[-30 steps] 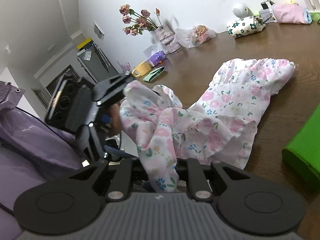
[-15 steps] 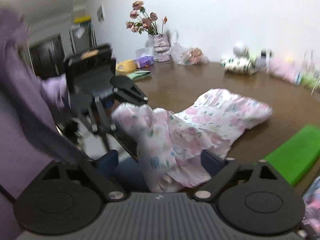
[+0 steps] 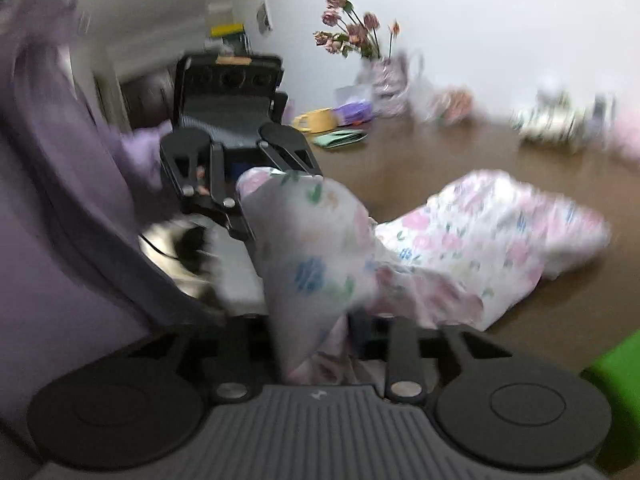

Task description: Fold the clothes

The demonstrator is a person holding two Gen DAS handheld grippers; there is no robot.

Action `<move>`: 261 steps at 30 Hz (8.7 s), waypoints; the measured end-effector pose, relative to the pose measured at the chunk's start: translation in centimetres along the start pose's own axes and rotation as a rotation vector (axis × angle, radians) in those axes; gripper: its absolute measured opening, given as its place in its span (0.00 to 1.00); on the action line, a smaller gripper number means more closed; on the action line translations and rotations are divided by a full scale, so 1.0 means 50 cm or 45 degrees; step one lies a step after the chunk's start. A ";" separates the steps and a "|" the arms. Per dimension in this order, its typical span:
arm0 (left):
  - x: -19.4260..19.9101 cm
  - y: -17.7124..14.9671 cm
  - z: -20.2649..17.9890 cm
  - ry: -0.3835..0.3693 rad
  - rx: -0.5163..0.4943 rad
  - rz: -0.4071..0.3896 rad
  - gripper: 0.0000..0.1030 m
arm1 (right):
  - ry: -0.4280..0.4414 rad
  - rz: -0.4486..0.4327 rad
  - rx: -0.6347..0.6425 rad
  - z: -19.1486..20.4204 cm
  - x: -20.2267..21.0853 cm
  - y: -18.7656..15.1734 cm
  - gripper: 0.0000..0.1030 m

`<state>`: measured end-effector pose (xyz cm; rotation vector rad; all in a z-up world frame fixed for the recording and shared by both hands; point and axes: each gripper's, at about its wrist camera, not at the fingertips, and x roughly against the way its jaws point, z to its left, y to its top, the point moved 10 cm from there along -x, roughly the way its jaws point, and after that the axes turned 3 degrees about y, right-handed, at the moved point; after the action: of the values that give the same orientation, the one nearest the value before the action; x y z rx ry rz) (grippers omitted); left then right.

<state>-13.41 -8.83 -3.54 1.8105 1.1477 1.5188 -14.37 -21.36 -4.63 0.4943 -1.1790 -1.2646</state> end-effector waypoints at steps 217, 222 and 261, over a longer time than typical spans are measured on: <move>0.174 -0.020 0.297 0.647 0.957 -0.407 0.86 | -0.277 -0.447 -0.863 -0.229 -0.037 0.152 0.29; 0.152 -0.009 0.312 0.695 0.913 -0.380 0.86 | -0.476 -0.445 -0.759 -0.245 -0.042 0.171 0.61; 0.102 -0.031 0.243 0.627 0.863 -0.285 0.84 | -0.484 -0.339 -0.489 -0.124 -0.013 0.080 0.15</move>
<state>-2.08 -2.09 -5.09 1.6293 2.2390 1.5999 -7.02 -21.38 -3.93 0.1274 -1.1641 -1.8279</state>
